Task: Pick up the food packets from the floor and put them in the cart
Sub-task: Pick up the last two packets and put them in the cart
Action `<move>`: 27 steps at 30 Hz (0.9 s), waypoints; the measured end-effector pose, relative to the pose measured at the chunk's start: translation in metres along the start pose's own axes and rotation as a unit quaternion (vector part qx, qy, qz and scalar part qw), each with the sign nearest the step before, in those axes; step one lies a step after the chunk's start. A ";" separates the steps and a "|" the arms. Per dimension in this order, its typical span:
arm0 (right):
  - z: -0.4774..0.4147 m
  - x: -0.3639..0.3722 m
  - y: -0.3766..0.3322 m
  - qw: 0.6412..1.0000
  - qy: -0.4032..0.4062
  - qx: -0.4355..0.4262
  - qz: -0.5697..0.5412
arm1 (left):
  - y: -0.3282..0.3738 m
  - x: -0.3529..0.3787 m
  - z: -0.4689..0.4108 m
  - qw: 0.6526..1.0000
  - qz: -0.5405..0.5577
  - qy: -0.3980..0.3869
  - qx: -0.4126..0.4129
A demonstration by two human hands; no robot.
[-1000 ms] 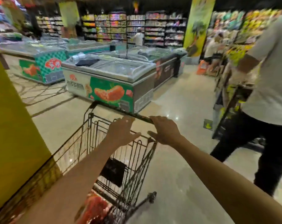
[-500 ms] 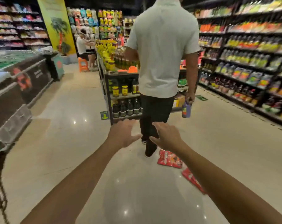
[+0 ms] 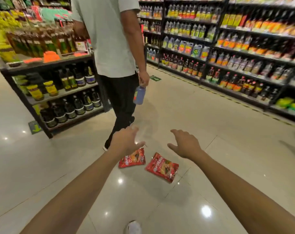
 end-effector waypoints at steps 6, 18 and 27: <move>-0.125 0.025 0.049 0.998 -0.047 0.047 -0.007 | -0.008 0.053 -0.142 0.998 0.031 -0.062 -0.008; -0.344 0.146 0.130 0.984 -0.164 0.069 -0.022 | -0.058 0.208 -0.366 0.957 0.126 -0.210 -0.153; -0.488 0.382 0.185 0.962 -0.267 0.058 -0.025 | -0.091 0.438 -0.480 0.940 0.098 -0.258 -0.201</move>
Point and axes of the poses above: each hand's wrist, its own z-axis away from the middle knuckle, its own x-axis out of the palm, y = z × x, the point moved 6 cm from there along -z, towards the middle knuckle, and after that the axes turned 1 degree about x, right-handed, at the moved point
